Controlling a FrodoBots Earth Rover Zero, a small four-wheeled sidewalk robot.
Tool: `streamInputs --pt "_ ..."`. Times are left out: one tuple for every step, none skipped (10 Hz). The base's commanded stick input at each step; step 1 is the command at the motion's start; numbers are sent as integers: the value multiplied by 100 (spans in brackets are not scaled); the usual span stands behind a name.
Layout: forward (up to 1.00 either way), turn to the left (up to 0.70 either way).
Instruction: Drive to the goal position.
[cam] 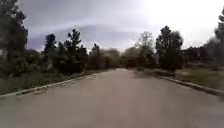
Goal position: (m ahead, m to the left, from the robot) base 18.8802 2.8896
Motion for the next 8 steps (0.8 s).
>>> streamInputs --pt "70 0" --pt "70 0" --pt "70 0" --pt "70 0" --pt "70 0" --pt "70 0" --pt "70 0" --pt "70 0"
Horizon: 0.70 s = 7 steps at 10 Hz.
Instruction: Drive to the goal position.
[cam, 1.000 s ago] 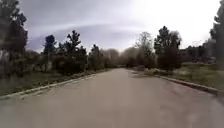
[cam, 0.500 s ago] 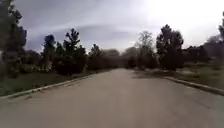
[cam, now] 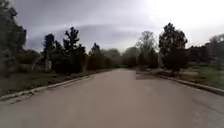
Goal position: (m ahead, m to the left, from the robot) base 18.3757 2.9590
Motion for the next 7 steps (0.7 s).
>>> streamInputs --pt "70 -15" --pt "70 -30" --pt "70 -19" --pt "70 0" --pt "70 0" --pt "70 0" --pt "70 0"
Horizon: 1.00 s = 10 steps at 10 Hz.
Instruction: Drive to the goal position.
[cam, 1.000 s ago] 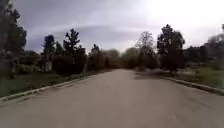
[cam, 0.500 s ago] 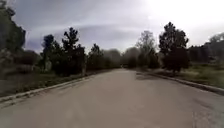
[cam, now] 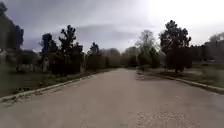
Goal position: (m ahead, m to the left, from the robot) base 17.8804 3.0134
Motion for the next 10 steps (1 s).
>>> streamInputs --pt "70 0" --pt "70 0" --pt "70 0" --pt "70 0" --pt "70 0" --pt "70 0" --pt "70 0" --pt "70 0" --pt "70 0" --pt "70 0"
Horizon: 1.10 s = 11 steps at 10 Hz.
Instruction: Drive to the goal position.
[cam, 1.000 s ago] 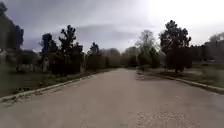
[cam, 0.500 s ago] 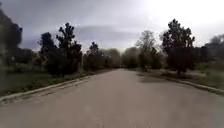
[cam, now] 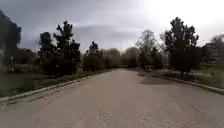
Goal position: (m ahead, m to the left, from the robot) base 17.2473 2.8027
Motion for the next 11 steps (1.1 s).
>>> streamInputs --pt "70 0" --pt "70 0" --pt "70 0" --pt "70 0" --pt "70 0" --pt "70 0" --pt "70 0" --pt "70 0" --pt "70 0" --pt "70 0" --pt "70 0"
